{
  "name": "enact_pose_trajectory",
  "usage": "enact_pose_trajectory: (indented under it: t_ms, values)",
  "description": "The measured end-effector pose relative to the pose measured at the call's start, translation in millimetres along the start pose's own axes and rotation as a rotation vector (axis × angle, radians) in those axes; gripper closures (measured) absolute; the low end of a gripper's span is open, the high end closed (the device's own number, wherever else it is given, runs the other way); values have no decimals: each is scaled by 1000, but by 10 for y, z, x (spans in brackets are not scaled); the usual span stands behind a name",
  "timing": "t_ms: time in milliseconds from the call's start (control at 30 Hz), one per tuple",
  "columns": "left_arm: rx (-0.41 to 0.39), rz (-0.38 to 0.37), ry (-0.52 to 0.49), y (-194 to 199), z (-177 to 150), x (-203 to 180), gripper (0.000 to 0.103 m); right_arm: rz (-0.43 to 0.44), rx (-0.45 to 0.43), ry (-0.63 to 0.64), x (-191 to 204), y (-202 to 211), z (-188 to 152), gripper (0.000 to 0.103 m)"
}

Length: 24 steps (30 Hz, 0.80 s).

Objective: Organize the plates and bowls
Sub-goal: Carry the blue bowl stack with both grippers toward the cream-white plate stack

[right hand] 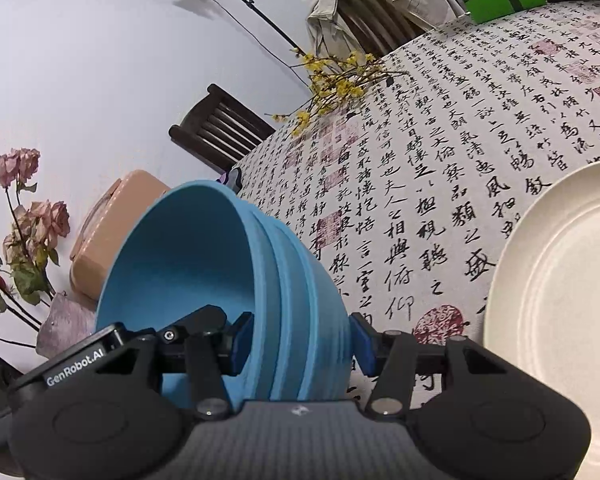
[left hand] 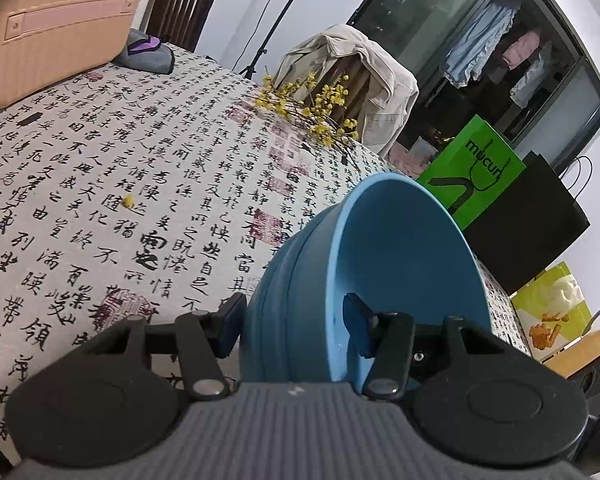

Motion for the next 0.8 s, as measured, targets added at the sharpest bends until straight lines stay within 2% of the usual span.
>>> enact_pose_trajectory:
  t_ms: [800]
  values:
    - [22,-36,-72,-85,-215,-567,49,-8,-67,-39,-364,458,150,52]
Point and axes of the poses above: each gripper's, at about its wrist camera, not at the fingertips, and y roughly against the way its jaws point, x to its left, z to its top, the point moved 10 cm from there along -y, roughly the way its jaws point, and after that the axes turned 6 degrees about z, right-handed, at the moved point
